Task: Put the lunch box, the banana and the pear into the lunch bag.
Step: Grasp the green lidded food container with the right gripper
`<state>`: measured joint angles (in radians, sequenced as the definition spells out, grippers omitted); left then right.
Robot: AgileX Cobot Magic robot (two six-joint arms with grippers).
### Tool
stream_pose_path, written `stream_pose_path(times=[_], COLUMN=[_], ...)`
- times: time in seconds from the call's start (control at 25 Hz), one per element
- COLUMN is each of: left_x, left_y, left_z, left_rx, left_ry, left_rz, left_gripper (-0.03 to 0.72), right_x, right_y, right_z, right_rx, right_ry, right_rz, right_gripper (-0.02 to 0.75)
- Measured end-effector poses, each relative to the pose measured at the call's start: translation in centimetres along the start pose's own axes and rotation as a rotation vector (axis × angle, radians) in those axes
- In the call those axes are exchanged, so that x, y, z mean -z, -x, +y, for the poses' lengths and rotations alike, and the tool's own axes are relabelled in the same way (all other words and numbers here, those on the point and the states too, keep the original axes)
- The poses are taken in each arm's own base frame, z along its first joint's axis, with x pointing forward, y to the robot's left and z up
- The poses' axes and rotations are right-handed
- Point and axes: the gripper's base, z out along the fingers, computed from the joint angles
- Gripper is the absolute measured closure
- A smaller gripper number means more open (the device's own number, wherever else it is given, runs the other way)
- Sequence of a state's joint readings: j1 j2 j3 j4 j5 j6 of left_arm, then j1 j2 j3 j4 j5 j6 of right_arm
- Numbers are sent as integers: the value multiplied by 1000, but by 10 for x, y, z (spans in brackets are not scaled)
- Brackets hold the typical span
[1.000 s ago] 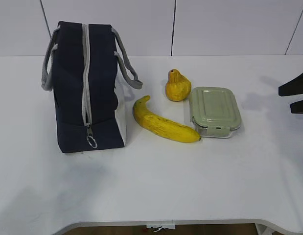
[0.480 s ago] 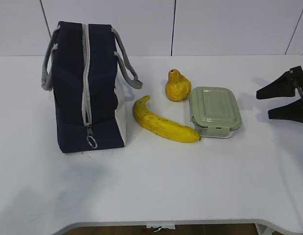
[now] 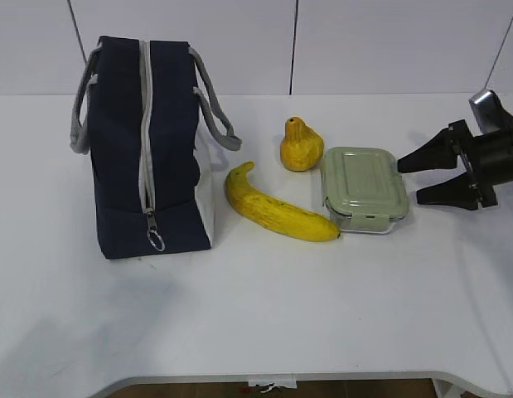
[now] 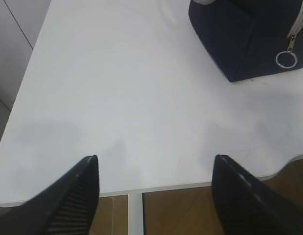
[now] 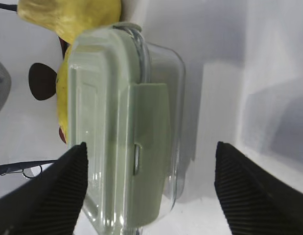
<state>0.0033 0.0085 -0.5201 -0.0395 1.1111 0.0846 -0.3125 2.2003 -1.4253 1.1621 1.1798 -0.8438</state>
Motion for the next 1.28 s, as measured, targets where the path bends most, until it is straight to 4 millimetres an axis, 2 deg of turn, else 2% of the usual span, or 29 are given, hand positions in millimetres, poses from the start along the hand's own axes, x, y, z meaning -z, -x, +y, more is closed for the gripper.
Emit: stream_pose_path(times=[0.24, 0.64, 1.28], left_x=[0, 0, 0], left_y=[0, 0, 0], left_z=[0, 0, 0], left_rx=[0, 0, 0], left_ry=[0, 0, 0], left_rz=[0, 0, 0], left_gripper=[150, 167, 200], right_x=[-15, -28, -31], right_y=[-2, -1, -1], right_z=[-1, 6, 5], right_rx=[-10, -18, -34], right_ry=[15, 51, 64], right_rz=[23, 21, 12], right_gripper=[131, 144, 147])
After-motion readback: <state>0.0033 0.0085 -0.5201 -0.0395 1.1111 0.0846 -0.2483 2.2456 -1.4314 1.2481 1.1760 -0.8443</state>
